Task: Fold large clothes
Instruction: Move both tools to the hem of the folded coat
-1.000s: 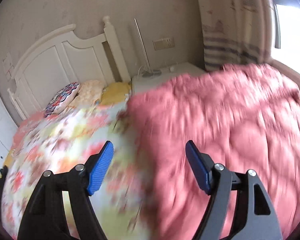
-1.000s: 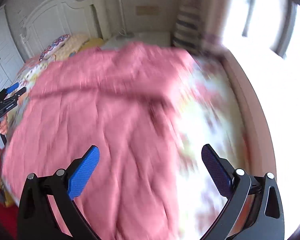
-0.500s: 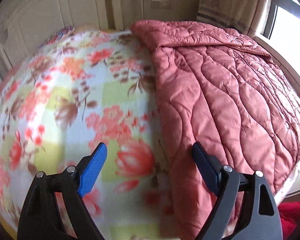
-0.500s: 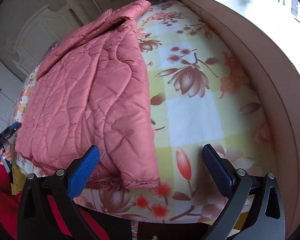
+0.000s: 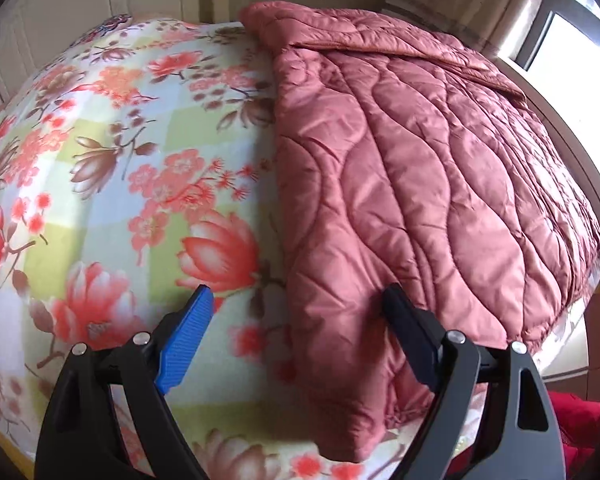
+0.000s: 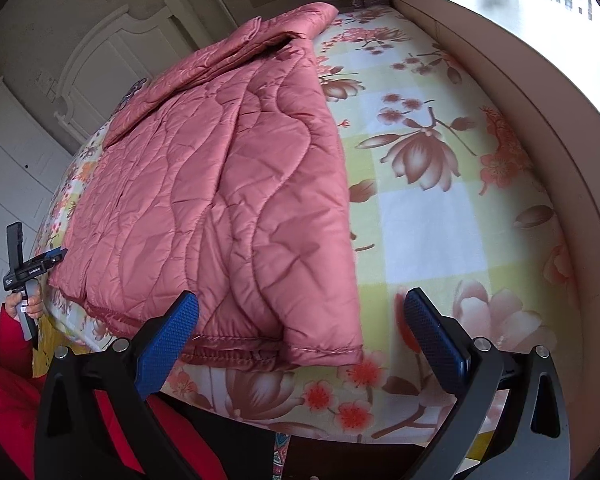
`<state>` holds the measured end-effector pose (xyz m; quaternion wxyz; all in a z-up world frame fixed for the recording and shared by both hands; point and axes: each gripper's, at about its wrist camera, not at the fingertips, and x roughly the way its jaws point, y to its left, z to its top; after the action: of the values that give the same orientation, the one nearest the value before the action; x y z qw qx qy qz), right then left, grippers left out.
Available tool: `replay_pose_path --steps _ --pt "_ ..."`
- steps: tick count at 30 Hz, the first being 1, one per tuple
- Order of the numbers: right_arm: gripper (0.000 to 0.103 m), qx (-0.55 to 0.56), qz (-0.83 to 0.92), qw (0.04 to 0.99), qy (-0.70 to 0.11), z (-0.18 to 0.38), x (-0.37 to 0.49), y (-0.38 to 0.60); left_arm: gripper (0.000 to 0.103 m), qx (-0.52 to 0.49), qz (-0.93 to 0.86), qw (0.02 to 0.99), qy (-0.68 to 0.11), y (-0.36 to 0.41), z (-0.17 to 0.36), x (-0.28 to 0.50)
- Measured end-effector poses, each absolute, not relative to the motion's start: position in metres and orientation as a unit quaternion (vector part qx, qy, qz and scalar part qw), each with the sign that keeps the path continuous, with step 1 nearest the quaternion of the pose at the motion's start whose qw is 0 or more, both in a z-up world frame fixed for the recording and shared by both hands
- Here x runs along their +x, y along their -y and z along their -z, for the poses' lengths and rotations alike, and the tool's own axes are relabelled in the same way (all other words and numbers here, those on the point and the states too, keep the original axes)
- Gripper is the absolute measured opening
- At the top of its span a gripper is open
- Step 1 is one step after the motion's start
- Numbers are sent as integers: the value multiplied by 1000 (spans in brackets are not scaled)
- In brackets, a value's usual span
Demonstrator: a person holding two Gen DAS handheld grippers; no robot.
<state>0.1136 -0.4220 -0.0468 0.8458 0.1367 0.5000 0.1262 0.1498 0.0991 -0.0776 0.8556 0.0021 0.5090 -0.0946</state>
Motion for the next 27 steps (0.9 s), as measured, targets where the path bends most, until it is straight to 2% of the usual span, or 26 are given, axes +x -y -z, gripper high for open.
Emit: replay_pose_path --steps 7,15,18,20,22,27 --pt "99 122 -147 849 -492 47 109 410 86 -27 108 837 -536 -97 75 135" --pt "98 130 -152 857 -475 48 113 409 88 -57 130 841 -522 -85 76 124" --pt "89 132 -143 864 -465 48 112 410 88 -35 129 845 -517 -77 77 124" --pt "80 136 -137 866 -462 48 111 414 88 -40 130 844 -519 -78 77 124" --pt "75 143 -138 866 -459 48 109 418 84 -53 126 844 -518 -80 76 124" --pt "73 143 -163 861 -460 49 107 414 71 -73 116 845 -517 -85 75 121"
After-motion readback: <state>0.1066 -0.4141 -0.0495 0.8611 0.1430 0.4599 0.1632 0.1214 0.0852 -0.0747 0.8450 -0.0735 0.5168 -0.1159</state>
